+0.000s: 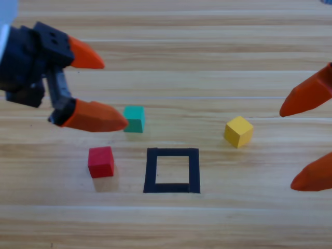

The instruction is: Stack the blocks in the rectangular block: red at the bottom, yellow in the middle, green on top

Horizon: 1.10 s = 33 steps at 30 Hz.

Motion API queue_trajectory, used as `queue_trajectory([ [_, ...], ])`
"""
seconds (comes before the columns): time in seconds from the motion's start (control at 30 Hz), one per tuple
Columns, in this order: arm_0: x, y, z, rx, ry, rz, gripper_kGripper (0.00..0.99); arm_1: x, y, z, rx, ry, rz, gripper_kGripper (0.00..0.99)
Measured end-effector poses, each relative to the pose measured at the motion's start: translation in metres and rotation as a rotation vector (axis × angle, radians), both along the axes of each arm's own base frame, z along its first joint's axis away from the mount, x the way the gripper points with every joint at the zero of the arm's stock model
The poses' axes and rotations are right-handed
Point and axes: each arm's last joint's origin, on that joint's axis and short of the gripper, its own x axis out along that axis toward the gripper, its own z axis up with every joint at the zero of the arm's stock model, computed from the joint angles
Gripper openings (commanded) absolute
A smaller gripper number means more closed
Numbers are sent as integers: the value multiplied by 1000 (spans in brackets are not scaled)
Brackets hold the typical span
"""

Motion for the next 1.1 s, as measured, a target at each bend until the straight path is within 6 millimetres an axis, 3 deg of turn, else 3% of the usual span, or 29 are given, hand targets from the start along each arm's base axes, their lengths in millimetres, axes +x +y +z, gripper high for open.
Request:
queue_trajectory([
  [0.3,-11,14,8,-34,-26,0,990,-1,3,1,2,-1,8,985],
  [0.57,-12,15,6,-22,-13,3,990,14,7,-4,-103,-59,-250,986],
  [0.7,-12,15,6,-27,-6,10,990,40,28,-17,-174,-74,-361,986],
  [0.87,-12,15,6,-32,2,18,990,97,65,-39,-217,-33,-446,985],
  [1.0,-8,18,6,-46,16,181,990,133,85,-79,-332,7,-500,985],
  [1.1,-5,19,9,-94,51,299,990,144,90,-102,-409,-12,-526,985],
])
